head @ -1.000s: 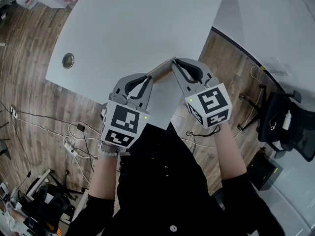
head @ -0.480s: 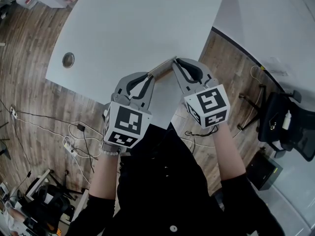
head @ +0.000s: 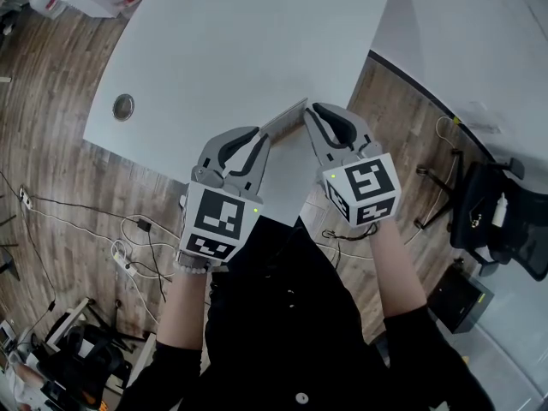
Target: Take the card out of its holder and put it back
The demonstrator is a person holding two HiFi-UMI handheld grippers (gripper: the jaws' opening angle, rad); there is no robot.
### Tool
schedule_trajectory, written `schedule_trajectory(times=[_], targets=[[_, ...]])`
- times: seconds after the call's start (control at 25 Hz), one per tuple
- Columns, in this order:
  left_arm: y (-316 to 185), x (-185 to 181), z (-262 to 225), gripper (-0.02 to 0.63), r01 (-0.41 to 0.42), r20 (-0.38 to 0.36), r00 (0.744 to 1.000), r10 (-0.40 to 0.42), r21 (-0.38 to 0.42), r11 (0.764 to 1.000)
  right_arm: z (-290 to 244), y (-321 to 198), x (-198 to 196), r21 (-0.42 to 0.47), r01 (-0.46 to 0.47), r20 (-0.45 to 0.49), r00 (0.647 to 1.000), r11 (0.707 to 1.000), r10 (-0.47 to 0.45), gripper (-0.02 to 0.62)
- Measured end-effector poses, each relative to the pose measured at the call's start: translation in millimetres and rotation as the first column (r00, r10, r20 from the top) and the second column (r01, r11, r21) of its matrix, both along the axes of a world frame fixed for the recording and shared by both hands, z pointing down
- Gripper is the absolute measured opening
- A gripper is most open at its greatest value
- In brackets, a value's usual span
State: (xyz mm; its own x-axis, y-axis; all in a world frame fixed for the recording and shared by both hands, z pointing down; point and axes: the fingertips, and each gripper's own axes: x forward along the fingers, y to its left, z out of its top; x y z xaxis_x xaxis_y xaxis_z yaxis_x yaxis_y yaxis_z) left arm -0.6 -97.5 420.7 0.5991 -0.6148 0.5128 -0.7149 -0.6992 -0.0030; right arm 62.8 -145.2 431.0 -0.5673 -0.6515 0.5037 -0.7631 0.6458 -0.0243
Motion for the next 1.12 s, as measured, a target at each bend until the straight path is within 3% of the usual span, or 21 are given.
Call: schedule_trajectory(times=[0.4,0.92,1.12], targets=[[5,-22,-35,0.038,0.043,-0.046,0.998,-0.041,0.057,0.997,-40,6,7,0.082,-0.066,0.056,0.997,0.994,0.062,0.059],[13,-14,-126,0.02,-0.01,-0.118,0.992,0.038,0.23,0.973,-118,31,14,0.22,-0.099,0.069,0.994,0.97,0.086,0.051],[24,-5,-150,0.015,-0.022,-0.147,0.987,0.058,0.237,0.971,-147,48,13,0.283,-0.084,0.057,0.996,0.955,0.071,0.051]])
